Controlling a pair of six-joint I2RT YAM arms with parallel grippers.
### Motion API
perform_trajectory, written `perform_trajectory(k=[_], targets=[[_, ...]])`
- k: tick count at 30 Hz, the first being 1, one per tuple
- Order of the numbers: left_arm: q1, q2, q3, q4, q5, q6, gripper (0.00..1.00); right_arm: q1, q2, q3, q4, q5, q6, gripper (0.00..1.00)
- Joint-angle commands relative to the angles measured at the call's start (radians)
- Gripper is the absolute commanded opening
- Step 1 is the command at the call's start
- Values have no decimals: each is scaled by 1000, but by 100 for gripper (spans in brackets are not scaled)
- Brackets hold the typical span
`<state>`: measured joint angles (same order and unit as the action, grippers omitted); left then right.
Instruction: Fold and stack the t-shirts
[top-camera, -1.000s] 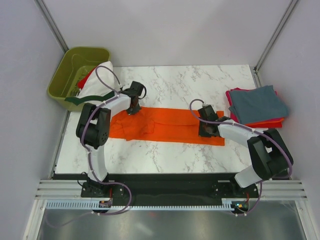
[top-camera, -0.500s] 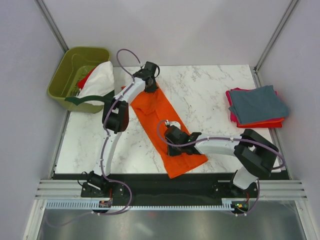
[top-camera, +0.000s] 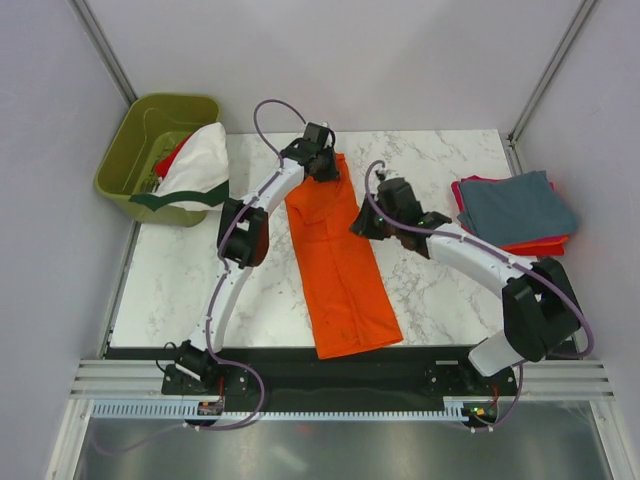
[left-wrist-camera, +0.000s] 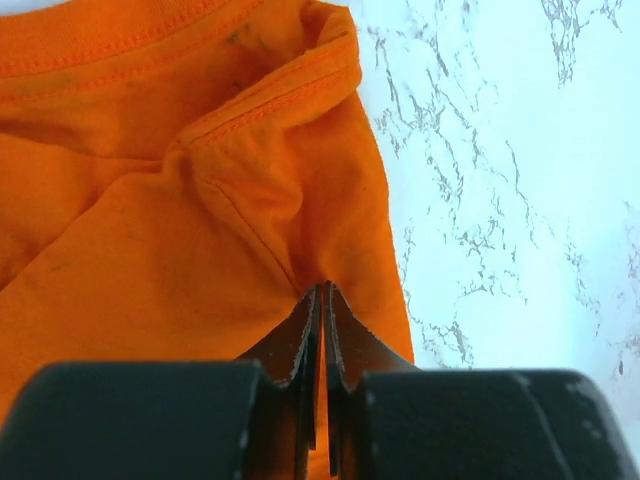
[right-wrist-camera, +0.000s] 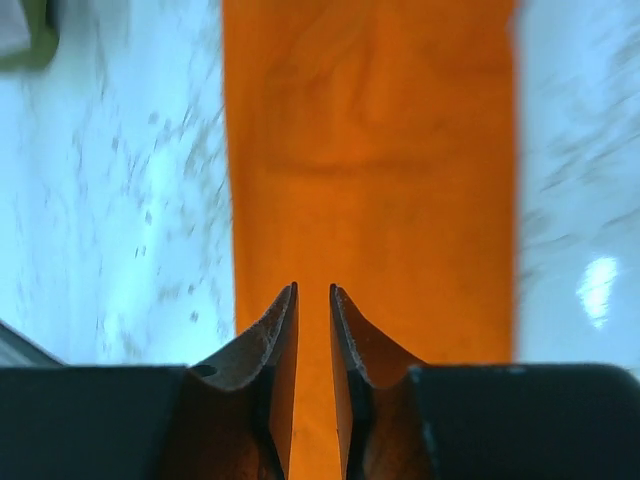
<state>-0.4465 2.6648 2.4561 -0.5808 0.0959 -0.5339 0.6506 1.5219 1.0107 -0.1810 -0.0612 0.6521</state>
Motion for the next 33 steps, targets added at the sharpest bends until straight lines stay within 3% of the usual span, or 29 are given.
perform_trajectory(k=[1, 3, 7, 11, 14, 21, 28, 33], targets=[[11, -86, -17, 70, 30, 22, 10, -138, 19, 75, 14, -52, -61, 27], [18, -155, -118, 108, 24, 18, 12, -224, 64, 113, 21, -157, -74, 36], [46, -328, -276, 168, 47, 29, 16, -299, 242, 263, 43, -248, -104, 44], [58, -543, -507, 216, -28, -1, 21, -371, 426, 409, 83, -330, -112, 54], [63, -620, -652, 292, -91, -38, 25, -413, 584, 552, 80, -420, -94, 61], [107, -649, -785, 404, -94, -129, 24, -445, 923, 883, 80, -558, -39, 58], [161, -666, -894, 479, -79, -115, 24, -445, 1089, 1002, 204, -680, 91, 58], [193, -689, -990, 530, -61, -104, 24, -439, 1169, 1068, 207, -669, 138, 54]])
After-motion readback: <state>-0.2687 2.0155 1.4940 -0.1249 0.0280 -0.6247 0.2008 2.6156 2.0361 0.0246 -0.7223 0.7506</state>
